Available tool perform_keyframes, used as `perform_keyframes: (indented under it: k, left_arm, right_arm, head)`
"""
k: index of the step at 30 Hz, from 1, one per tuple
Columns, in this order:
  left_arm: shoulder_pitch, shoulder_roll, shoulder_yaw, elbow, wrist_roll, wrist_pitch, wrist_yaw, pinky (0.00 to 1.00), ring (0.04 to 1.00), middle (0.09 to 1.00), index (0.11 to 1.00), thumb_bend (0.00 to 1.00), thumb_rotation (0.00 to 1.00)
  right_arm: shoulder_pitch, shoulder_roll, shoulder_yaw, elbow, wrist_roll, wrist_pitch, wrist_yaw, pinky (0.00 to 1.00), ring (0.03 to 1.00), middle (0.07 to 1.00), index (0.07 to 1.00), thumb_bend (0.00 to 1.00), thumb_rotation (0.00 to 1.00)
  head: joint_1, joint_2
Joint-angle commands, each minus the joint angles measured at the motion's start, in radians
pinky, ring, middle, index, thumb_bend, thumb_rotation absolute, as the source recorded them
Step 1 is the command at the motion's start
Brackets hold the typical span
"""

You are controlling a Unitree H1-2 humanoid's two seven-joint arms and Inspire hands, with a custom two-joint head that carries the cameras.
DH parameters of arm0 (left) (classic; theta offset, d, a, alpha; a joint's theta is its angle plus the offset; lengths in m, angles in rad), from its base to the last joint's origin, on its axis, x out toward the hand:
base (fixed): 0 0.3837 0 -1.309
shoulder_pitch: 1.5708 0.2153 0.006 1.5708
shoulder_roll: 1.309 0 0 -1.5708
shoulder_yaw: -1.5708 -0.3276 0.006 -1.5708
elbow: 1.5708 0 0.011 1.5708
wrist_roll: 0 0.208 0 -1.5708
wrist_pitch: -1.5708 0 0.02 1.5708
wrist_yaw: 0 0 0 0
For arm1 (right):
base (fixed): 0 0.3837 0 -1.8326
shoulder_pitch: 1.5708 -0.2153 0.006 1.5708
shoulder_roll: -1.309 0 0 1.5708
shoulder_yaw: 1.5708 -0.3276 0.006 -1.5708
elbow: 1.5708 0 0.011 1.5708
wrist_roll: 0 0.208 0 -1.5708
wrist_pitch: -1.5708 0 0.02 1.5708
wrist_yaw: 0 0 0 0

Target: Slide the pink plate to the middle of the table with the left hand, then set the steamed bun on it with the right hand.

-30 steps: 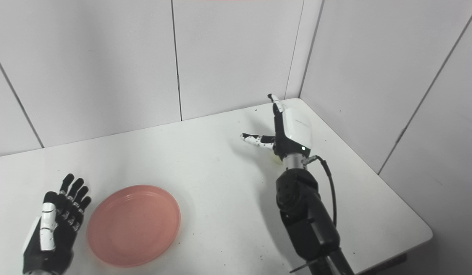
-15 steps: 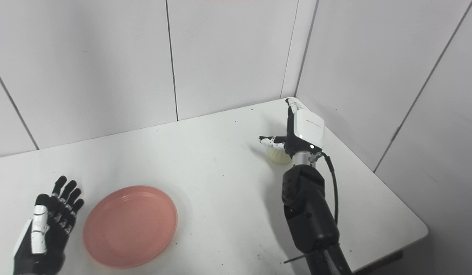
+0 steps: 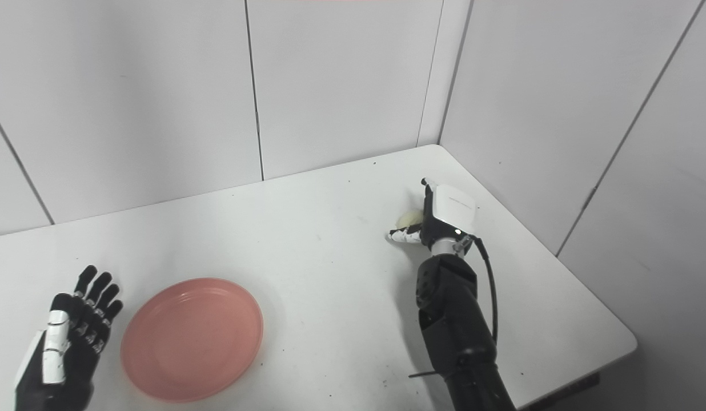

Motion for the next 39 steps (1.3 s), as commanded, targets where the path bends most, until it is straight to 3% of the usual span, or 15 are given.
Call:
perform_keyframes:
  k: [1, 5, 7, 8, 9, 10, 11, 14, 20, 23, 29, 32, 33, 36, 39]
  left_arm:
    - [0.012, 0.011, 0.0, 0.002, -0.002, 0.007, -0.013, 1.0, 0.991, 0.999, 0.982, 0.63, 0.96]
    - [0.012, 0.011, 0.001, -0.003, -0.005, 0.013, -0.015, 1.0, 0.999, 1.0, 0.992, 0.62, 0.97]
    - [0.014, 0.01, 0.001, -0.007, -0.002, 0.011, -0.012, 0.99, 0.986, 0.994, 0.977, 0.63, 0.96]
    - [0.015, 0.01, 0.0, -0.009, -0.001, 0.013, -0.011, 0.99, 0.985, 0.994, 0.977, 0.63, 0.96]
    - [0.015, 0.01, 0.0, -0.011, 0.0, 0.015, -0.01, 1.0, 0.985, 0.994, 0.977, 0.63, 0.97]
    - [0.015, 0.01, 0.0, -0.011, -0.002, 0.017, -0.011, 1.0, 0.985, 0.994, 0.977, 0.63, 0.97]
    - [0.015, 0.01, 0.0, -0.012, -0.003, 0.017, -0.011, 1.0, 0.984, 0.993, 0.976, 0.63, 0.96]
    - [0.015, 0.009, 0.0, -0.012, -0.003, 0.019, -0.013, 1.0, 0.993, 1.0, 0.984, 0.61, 0.98]
    - [0.014, 0.01, -0.002, -0.001, 0.001, 0.012, -0.014, 1.0, 1.0, 1.0, 0.989, 0.62, 0.98]
    - [0.016, 0.009, -0.004, -0.003, 0.001, 0.016, -0.015, 1.0, 0.996, 1.0, 0.982, 0.63, 0.97]
    - [0.019, 0.004, -0.013, -0.006, 0.004, 0.018, -0.016, 1.0, 0.996, 1.0, 0.981, 0.65, 0.96]
    - [0.021, -0.002, -0.016, 0.001, 0.002, 0.011, -0.015, 1.0, 0.992, 0.997, 0.974, 0.67, 0.93]
    - [0.022, -0.004, -0.017, 0.004, 0.002, 0.009, -0.015, 0.99, 0.985, 0.993, 0.971, 0.68, 0.92]
    - [0.028, -0.014, -0.037, -0.01, 0.025, 0.02, -0.004, 0.99, 0.982, 0.993, 0.975, 0.69, 0.93]
    - [0.031, -0.038, -0.047, -0.014, 0.047, 0.023, 0.026, 0.99, 0.972, 0.986, 0.971, 0.7, 0.93]
  right_arm:
    - [-0.045, -0.016, -0.01, -0.003, -0.023, 0.001, -0.003, 0.72, 0.816, 0.843, 0.846, 0.81, 0.3]
    - [-0.05, -0.003, -0.032, 0.01, -0.005, 0.001, -0.007, 0.57, 0.729, 0.789, 0.816, 0.78, 0.19]
    - [-0.048, 0.001, -0.038, 0.017, 0.037, 0.001, -0.051, 0.28, 0.379, 0.491, 0.753, 0.75, 0.06]
    - [-0.049, 0.008, -0.05, 0.018, 0.055, 0.001, -0.07, 0.26, 0.355, 0.469, 0.749, 0.75, 0.05]
    - [-0.05, 0.012, -0.057, 0.019, 0.067, 0.001, -0.083, 0.17, 0.25, 0.361, 0.687, 0.73, 0.02]
    - [-0.052, 0.014, -0.061, 0.019, 0.072, 0.002, -0.097, 0.14, 0.215, 0.324, 0.667, 0.72, 0.01]
    - [-0.051, 0.011, -0.056, 0.021, 0.085, 0.001, -0.125, 0.12, 0.193, 0.298, 0.581, 0.62, 0.06]
    - [-0.044, 0.001, -0.035, 0.021, 0.112, -0.001, -0.186, 0.11, 0.178, 0.278, 0.495, 0.52, 0.11]
    - [-0.047, 0.003, -0.036, 0.003, 0.157, 0.001, -0.234, 0.13, 0.21, 0.307, 0.485, 0.52, 0.12]
    - [-0.048, 0.008, -0.044, -0.022, 0.16, 0.001, -0.223, 0.16, 0.236, 0.449, 0.484, 0.53, 0.01]
    - [-0.038, 0.003, -0.023, -0.074, 0.2, -0.002, -0.244, 0.16, 0.221, 0.47, 0.483, 0.53, 0.0]
    - [-0.032, 0.001, -0.008, -0.11, 0.234, -0.009, -0.243, 0.15, 0.212, 0.47, 0.483, 0.53, 0.0]
    - [-0.03, -0.002, -0.002, -0.119, 0.246, -0.013, -0.24, 0.17, 0.234, 0.472, 0.484, 0.53, 0.0]
    - [-0.021, -0.013, 0.004, -0.192, 0.307, -0.008, -0.188, 0.25, 0.32, 0.441, 0.526, 0.52, 0.0]
    - [-0.007, -0.027, 0.002, -0.232, 0.386, -0.051, -0.169, 0.29, 0.36, 0.451, 0.528, 0.52, 0.0]
  head:
    - [0.0, 0.003]
    - [0.0, 0.005]
    - [-0.001, 0.005]
    - [-0.002, 0.007]
    - [-0.002, 0.007]
    - [-0.002, 0.008]
    - [-0.002, 0.008]
    - [0.002, 0.01]
    - [0.006, 0.012]
    - [0.016, 0.014]
    - [0.042, 0.018]
    - [0.094, 0.026]
    - [0.094, 0.026]
    - [0.181, 0.039]
    - [0.247, 0.045]
